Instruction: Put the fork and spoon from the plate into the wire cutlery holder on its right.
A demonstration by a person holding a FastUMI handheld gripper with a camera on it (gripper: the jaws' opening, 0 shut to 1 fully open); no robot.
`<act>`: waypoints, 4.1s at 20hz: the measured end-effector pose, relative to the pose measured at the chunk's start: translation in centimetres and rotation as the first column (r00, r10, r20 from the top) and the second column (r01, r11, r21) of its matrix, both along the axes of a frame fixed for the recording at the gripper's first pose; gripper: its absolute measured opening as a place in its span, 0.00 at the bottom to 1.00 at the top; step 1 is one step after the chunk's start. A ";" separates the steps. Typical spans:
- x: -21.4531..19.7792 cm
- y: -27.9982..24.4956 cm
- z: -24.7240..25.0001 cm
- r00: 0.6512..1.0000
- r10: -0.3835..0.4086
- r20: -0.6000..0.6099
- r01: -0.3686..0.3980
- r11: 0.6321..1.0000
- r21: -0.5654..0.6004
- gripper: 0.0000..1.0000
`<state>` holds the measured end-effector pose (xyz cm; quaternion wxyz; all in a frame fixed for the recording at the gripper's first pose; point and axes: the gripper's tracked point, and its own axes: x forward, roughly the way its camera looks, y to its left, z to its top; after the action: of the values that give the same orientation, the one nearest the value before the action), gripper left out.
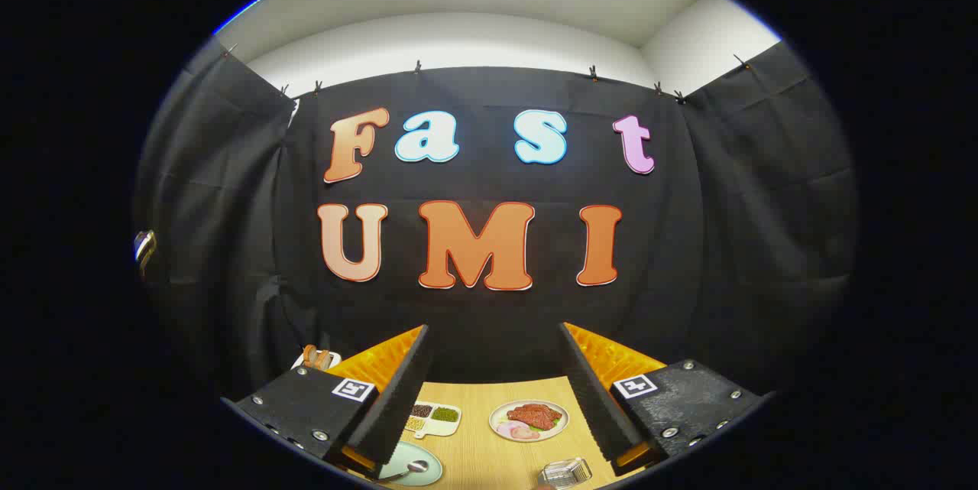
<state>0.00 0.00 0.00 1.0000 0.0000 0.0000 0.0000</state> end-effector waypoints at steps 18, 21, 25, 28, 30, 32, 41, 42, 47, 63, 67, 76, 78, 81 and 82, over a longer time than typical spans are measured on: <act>-0.7 1.4 -0.6 0.998 0.050 -0.044 -0.049 0.999 0.020 0.98; -0.9 1.9 -1.0 0.997 0.055 -0.058 -0.055 0.998 0.015 0.98; -0.9 3.1 -2.8 0.992 0.067 -0.108 -0.065 0.998 0.021 0.98; -0.9 4.7 -4.6 0.982 0.093 -0.166 -0.089 0.996 0.027 0.98; -0.9 6.2 -5.9 0.972 0.120 -0.203 -0.117 0.993 0.028 0.98; -1.0 7.9 -7.4 0.955 0.158 -0.251 -0.155 0.987 0.029 0.98; -1.5 15.5 -16.5 0.794 0.309 -0.523 -0.293 0.949 0.116 0.98; -1.7 16.0 -18.0 0.760 0.311 -0.571 -0.295 0.947 0.123 0.98; -4.0 17.7 -27.8 0.499 0.280 -0.820 -0.277 0.948 0.155 0.95; -7.6 18.2 -45.6 -0.013 0.072 -0.997 -0.109 0.991 0.073 0.47; -7.9 17.6 -47.0 -0.037 0.040 -0.999 -0.129 0.991 0.044 0.26; -6.8 16.2 -47.6 0.000 0.080 -0.997 -0.270 0.960 0.077 0.07; -7.0 16.3 -47.3 -0.001 0.096 -0.995 -0.277 0.957 0.092 0.05; -6.4 16.4 -46.5 0.042 0.114 -0.993 -0.282 0.955 0.097 0.05; -6.2 16.5 -46.0 0.057 0.130 -0.990 -0.274 0.955 0.110 0.05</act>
<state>-6.16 16.52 -45.96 0.7251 -0.0535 0.6722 0.1395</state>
